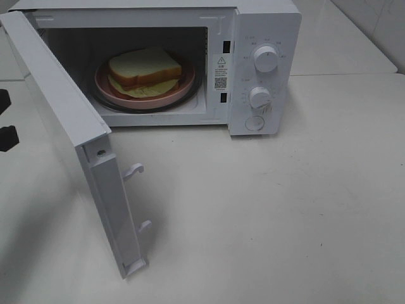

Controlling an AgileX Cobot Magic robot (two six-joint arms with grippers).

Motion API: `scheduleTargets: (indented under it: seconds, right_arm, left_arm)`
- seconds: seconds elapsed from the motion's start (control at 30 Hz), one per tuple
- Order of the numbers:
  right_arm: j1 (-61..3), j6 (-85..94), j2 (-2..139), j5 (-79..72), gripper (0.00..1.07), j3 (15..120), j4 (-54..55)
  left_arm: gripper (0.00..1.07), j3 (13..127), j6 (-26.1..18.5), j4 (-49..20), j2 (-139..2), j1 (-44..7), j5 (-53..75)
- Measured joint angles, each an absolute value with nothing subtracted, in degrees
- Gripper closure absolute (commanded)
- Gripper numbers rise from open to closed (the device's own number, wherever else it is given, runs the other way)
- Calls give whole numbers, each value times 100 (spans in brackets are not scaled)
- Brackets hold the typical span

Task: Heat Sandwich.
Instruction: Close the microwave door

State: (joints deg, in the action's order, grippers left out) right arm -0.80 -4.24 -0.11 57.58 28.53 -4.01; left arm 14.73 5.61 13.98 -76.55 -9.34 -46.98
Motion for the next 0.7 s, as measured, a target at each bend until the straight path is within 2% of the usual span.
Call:
scheduleTargets:
  seconds: [0.07, 0.2, 0.23, 0.3, 0.37, 0.4, 0.47, 0.5, 0.53, 0.63, 0.67, 0.7]
  right_arm:
    - [-80, -424, -11, 5758, 57, 2853, -401]
    - [-80, -424, -11, 5758, 57, 2853, -401]
    - [-80, -424, -11, 5758, 57, 2853, -401]
    - [-80, -424, -11, 5758, 57, 2853, -401]
    - [-80, -424, -11, 5758, 57, 2853, -401]
    - [-80, -424, -11, 5758, 57, 2853, -401]
    - [-80, -424, -11, 5758, 57, 2853, -401]
    - [-80, -424, -11, 5758, 57, 2853, -401]
    - [-80, -424, -11, 5758, 57, 2853, -401]
    - [-80, -424, -11, 5758, 57, 2853, -401]
    - [-80, -424, -11, 5758, 57, 2853, -401]
    - [-80, -424, -11, 5758, 57, 2853, -401]
  left_arm:
    - [107, 1478, 533, 1398, -7701, -1031, -4733]
    - [107, 1673, 229, 917, -7998, -1696, -4744]
    - [107, 1673, 229, 917, -7998, -1696, -4744]
    - [107, 1845, -166, 264, -8176, -2172, -4750]
    - [107, 1902, -327, 69, -8228, -2320, -4750]
    - [107, 2040, -773, -493, -8354, -2699, -4784]
    - [107, 2177, -1209, -1134, -8486, -3077, -4864]
    - [107, 2177, -1209, -1134, -8486, -3077, -4864]
    - [107, 2298, -1495, -1730, -8652, -3403, -5008]
    - [107, 2504, -1822, -2561, -8927, -3902, -5311]
    - [107, 2681, -2086, -3019, -9121, -4240, -5466]
    - [107, 2681, -2086, -3019, -9121, -4240, -5466]
